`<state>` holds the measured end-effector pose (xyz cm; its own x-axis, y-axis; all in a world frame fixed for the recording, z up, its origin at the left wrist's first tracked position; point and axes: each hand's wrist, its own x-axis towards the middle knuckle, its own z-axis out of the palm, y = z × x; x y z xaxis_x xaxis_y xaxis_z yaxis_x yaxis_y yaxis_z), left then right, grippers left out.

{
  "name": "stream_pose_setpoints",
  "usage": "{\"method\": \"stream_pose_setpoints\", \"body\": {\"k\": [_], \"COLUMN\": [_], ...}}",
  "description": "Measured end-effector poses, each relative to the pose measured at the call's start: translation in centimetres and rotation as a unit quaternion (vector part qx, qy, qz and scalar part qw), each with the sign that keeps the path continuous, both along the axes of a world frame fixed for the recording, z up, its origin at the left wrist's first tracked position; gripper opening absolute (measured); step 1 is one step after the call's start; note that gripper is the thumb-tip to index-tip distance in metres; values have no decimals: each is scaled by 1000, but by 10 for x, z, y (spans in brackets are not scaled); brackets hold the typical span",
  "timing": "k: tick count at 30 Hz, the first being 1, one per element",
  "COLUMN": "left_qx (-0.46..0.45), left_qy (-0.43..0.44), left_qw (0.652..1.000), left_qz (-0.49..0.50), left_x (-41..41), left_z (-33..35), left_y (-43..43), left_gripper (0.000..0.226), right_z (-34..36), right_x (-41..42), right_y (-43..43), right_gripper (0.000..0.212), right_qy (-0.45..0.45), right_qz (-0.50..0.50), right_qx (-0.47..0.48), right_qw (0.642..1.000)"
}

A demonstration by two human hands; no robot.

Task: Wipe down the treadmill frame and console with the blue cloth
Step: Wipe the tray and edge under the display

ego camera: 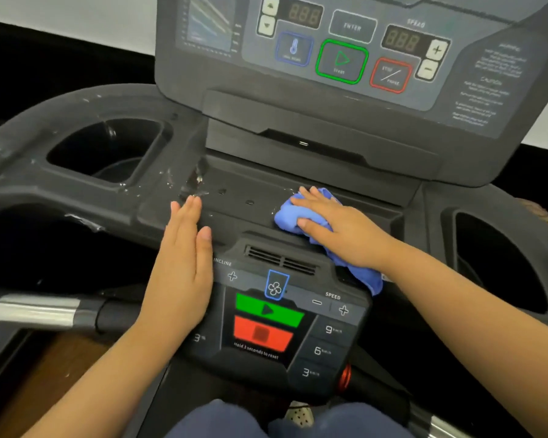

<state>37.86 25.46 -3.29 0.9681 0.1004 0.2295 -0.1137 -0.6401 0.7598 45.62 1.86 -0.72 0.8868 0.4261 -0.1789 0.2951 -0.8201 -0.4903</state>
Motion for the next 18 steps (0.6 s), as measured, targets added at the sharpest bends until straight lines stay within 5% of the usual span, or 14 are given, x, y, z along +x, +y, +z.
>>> {"method": "stream_pose_setpoints", "body": {"k": [12, 18], "left_qx": [-56, -2], "left_qy": [-23, -12], "left_qw": [998, 999], "left_qz": [26, 42], "left_x": [-4, -2], "left_z": [-2, -4], "left_y": [-3, 0], "left_gripper": [61, 63], "right_z": [14, 22], "right_x": [45, 30], "right_y": [111, 69], "right_gripper": [44, 35], "right_qy": [36, 135], "right_qz": [97, 53], "right_qx": [-27, 62], "right_qw": [994, 987]}}
